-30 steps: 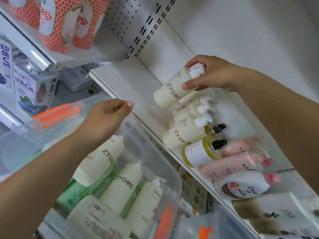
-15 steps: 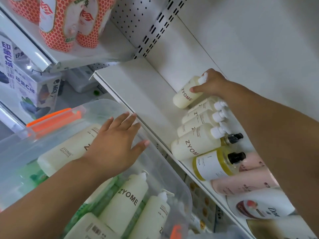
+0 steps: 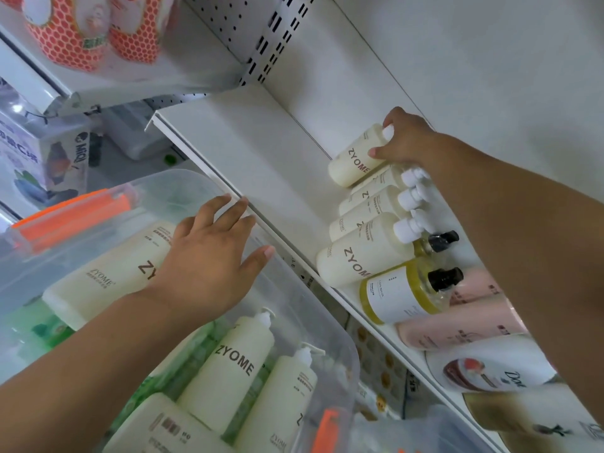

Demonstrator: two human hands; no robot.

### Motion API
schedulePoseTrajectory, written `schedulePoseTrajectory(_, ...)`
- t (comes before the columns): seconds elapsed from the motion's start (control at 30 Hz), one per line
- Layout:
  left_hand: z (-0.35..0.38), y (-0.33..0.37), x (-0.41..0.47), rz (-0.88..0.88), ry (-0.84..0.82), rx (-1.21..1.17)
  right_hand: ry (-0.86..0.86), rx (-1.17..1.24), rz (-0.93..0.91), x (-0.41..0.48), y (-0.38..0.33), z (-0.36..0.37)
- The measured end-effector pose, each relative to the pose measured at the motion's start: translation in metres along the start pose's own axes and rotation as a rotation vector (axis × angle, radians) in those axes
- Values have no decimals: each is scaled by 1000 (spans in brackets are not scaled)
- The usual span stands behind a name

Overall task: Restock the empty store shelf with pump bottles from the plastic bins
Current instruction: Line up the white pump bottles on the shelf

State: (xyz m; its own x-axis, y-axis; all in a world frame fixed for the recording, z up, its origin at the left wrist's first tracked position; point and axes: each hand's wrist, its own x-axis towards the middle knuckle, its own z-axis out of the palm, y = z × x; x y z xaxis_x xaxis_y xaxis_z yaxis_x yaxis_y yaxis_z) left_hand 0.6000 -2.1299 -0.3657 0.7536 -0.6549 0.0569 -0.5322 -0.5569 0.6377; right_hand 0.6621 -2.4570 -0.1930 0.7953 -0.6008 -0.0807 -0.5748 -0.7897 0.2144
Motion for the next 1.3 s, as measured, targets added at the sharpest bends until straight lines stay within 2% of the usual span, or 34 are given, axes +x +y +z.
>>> schedulePoseTrajectory(0.5, 1, 0, 2, 14, 47, -45, 27, 22, 7, -9, 2, 2)
schedulePoseTrajectory(0.67, -6, 11, 6, -6, 55, -121, 148, 84, -15, -28, -8, -13)
schedulePoseTrajectory(0.87, -12, 10, 8, -10, 152, -348, 166, 304, -190, -113, -60, -22)
schedulePoseTrajectory(1.0, -19, -2, 6, -107, 231, -285, 152, 532, -301, -177, -89, 3)
schedulePoseTrajectory(1.1, -26, -21, -1, -161, 276, -228, 35, 745, -233, -215, -109, 31)
schedulePoseTrajectory(1.23, -42, -38, -15, -155, 383, -196, -205, 930, 6, -242, -129, 76)
schedulePoseTrajectory(1.3, -48, -43, -21, -136, 430, -160, -352, 930, 140, -247, -139, 96)
